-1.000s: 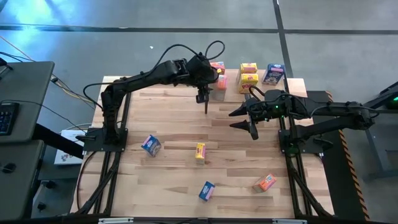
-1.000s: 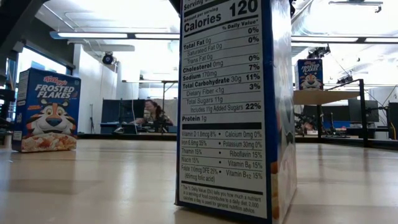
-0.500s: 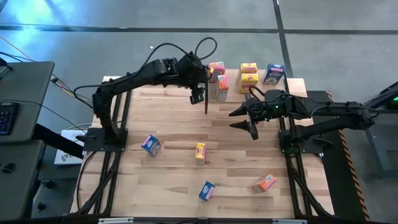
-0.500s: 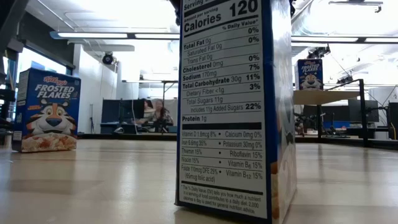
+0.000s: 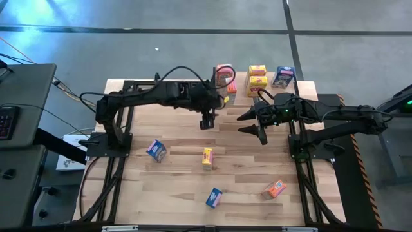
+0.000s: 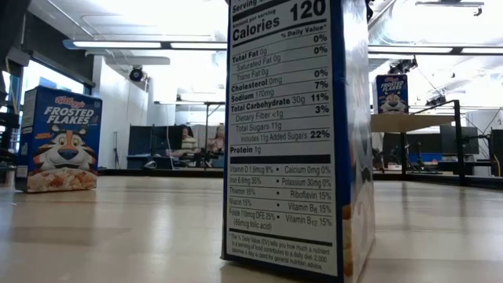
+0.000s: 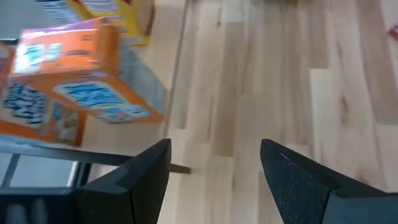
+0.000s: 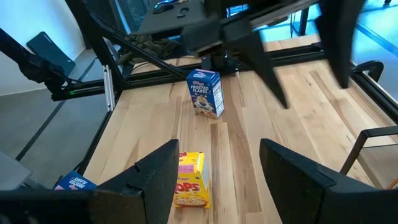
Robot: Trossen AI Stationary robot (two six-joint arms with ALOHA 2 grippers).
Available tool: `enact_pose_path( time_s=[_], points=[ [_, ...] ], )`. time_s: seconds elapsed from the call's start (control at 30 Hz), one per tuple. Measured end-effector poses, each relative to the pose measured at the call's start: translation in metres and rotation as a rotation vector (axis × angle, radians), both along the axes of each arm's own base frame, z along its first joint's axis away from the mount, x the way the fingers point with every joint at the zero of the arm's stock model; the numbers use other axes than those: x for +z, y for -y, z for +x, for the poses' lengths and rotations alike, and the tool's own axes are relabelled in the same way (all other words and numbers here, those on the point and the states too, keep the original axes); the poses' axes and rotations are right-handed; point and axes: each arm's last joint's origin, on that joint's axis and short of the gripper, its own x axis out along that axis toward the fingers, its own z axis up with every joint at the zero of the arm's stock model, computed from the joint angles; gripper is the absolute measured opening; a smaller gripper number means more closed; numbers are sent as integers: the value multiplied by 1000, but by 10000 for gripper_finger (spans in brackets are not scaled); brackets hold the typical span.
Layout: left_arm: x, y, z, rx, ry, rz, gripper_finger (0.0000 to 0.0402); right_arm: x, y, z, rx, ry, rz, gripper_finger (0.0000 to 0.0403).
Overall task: Stack cereal on shelf
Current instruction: Put the left orange cereal box on the shelf aligned with the orange cereal box
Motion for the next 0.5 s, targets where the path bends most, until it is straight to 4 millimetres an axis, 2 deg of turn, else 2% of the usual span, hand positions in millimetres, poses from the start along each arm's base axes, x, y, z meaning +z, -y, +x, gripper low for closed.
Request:
enact_pose_path(
  time_s=[0.27,0.5],
  points=[
    [-3,25,0,-19,-23,-40,239,0,0,0,1,0,0,217],
    [-7,33,-5,35,-81,-51,239,0,0,0,0,0,0,217]
  ],
)
